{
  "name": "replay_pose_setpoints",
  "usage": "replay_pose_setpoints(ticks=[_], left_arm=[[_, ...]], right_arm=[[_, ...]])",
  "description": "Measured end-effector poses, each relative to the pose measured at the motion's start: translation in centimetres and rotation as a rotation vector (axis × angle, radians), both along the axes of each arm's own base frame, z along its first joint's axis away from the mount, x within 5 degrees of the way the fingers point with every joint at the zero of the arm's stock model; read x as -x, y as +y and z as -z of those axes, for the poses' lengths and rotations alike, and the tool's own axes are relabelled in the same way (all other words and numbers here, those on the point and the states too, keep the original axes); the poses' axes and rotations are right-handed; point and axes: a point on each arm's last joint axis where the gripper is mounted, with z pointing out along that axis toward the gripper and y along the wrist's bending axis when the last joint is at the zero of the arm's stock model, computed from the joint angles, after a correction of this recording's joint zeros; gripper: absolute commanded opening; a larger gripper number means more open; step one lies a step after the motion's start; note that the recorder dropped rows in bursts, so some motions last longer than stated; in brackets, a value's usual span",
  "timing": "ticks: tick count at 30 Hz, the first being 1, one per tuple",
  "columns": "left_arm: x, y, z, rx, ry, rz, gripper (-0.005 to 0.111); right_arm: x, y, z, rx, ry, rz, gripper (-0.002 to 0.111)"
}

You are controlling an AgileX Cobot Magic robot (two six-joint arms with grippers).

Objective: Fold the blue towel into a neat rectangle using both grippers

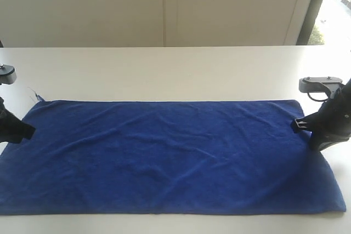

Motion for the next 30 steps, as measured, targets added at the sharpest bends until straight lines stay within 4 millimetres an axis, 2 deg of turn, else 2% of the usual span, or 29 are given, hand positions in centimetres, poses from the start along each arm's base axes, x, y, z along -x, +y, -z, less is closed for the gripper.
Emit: replay_pose_setpoints(ticks=[6, 12, 18, 22, 30], left_arm=[[0.0, 0.0, 0.0, 0.0, 0.0, 0.0, 0.0], [0.0, 0.0, 0.0, 0.009, 0.0, -0.007, 0.0], [-0.4, -0.4, -1.1, 0.038, 0.026, 0.011, 0.0], [-0.4, -0.5, -2.6, 0.047, 0.006, 0.025, 0.0], [0.6, -0.5, -4.9, 0.048, -0.071, 0.029, 0.0]], right_arm=[[-0.1, 0.1, -0.4, -0.008, 0.007, -0.001, 0.0], [-1.0, 2.0, -2.8, -0.002, -0.039, -0.063, 0.0], [-2.1, 6.0, -4.5, -0.002, -0.075, -0.181, 0.0], [-2.6, 9.3, -5.3, -0.008, -0.081, -0.276, 0.0], [-3.0, 17.2, -7.7, -0.054, -0.152, -0.428, 0.0]])
